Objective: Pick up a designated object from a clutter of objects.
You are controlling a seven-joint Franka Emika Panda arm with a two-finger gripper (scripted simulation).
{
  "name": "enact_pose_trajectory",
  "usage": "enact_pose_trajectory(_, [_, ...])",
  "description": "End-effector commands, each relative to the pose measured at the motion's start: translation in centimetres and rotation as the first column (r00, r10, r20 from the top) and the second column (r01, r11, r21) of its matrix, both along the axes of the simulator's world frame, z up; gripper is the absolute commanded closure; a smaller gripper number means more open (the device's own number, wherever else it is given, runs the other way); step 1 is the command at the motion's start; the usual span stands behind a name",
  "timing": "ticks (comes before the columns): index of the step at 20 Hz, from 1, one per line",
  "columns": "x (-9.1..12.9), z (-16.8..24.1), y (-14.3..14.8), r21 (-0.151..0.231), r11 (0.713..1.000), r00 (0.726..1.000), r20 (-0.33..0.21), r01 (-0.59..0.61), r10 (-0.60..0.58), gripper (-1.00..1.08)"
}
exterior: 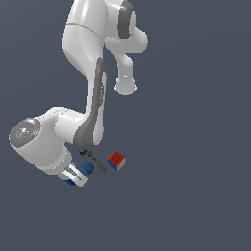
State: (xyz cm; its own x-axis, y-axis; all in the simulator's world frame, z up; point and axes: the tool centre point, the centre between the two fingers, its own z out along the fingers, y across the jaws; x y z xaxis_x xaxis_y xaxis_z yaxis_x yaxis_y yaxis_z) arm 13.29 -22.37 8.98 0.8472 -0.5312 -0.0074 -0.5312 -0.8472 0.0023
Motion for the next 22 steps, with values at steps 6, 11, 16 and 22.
enact_pose_trajectory(6, [-1.0, 4.5, 3.6, -0.001, 1.0, 1.0, 0.006, -0.001, 0.001, 1.08])
enact_pose_trajectory(11, [-2.3, 8.7, 7.3, -0.001, 1.0, 1.0, 0.006, -0.001, 0.001, 1.08])
enact_pose_trajectory(16, [-3.6, 13.4, 11.3, -0.002, 1.0, 1.0, 0.007, -0.001, 0.001, 1.08])
enact_pose_trajectory(22, [-5.0, 19.0, 16.0, -0.003, 1.0, 1.0, 0.007, -0.001, 0.001, 1.08])
